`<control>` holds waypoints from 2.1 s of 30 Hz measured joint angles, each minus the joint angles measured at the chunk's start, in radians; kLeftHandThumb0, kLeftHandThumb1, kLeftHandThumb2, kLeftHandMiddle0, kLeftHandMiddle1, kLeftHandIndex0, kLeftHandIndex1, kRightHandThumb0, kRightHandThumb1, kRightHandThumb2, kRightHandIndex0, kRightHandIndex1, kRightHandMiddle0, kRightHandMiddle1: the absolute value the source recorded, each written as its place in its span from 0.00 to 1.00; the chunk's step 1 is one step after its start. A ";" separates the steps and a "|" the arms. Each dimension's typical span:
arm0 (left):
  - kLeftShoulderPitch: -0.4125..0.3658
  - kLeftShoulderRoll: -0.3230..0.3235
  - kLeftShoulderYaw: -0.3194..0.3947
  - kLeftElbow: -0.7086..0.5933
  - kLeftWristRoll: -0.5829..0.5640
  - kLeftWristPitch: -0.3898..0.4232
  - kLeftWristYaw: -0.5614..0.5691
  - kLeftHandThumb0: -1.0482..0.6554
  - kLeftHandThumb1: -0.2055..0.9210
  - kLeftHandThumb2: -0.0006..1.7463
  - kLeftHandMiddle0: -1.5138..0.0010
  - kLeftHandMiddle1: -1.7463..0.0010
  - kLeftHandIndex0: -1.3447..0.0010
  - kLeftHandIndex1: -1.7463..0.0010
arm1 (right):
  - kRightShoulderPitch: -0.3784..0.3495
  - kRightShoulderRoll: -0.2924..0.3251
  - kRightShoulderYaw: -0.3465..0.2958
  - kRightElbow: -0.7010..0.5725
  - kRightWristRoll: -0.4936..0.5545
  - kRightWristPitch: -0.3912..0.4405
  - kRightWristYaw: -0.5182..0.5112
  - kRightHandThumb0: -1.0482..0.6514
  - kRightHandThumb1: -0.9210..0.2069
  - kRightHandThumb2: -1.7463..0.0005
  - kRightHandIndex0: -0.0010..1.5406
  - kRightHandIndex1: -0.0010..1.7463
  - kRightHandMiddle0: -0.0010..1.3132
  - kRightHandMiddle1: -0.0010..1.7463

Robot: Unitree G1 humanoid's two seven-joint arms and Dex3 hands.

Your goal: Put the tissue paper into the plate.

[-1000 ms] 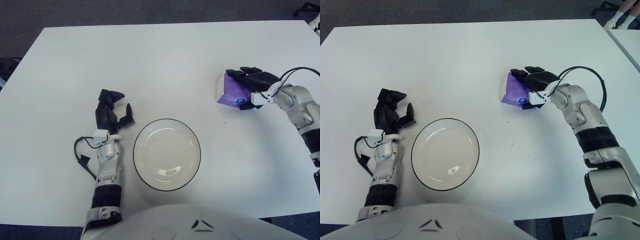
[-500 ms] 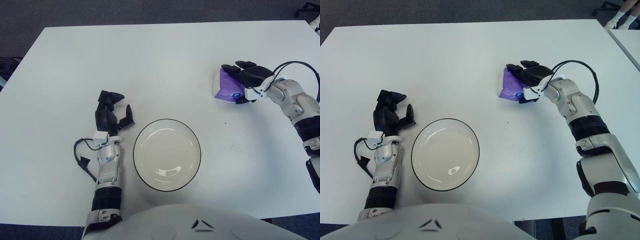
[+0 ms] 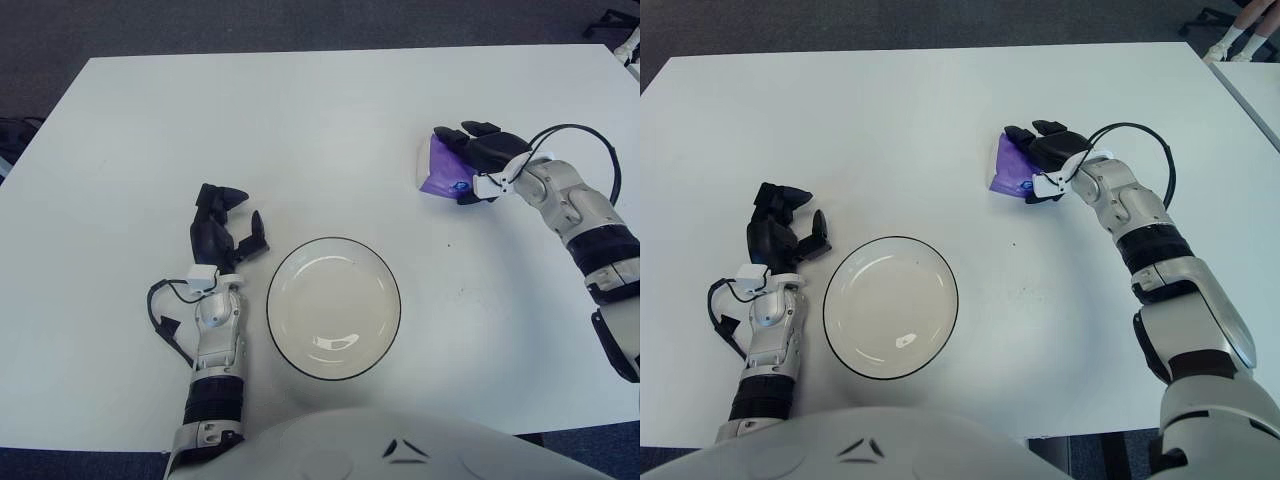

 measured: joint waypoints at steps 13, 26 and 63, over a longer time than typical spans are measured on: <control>0.004 -0.002 0.001 0.000 -0.001 -0.005 0.000 0.61 0.47 0.70 0.56 0.17 0.64 0.00 | -0.035 0.041 -0.004 0.083 0.088 0.001 0.017 0.38 0.71 0.29 0.20 0.98 0.22 0.97; 0.004 -0.006 -0.001 -0.006 -0.001 -0.004 0.000 0.61 0.47 0.70 0.54 0.18 0.65 0.00 | -0.030 0.044 -0.017 0.031 0.164 0.072 0.117 0.61 0.78 0.08 0.53 0.95 0.46 1.00; 0.005 -0.006 0.004 -0.006 -0.004 -0.008 0.000 0.61 0.45 0.72 0.53 0.17 0.64 0.00 | 0.071 0.038 -0.176 -0.133 0.355 0.102 0.232 0.62 0.89 0.01 0.63 0.92 0.52 1.00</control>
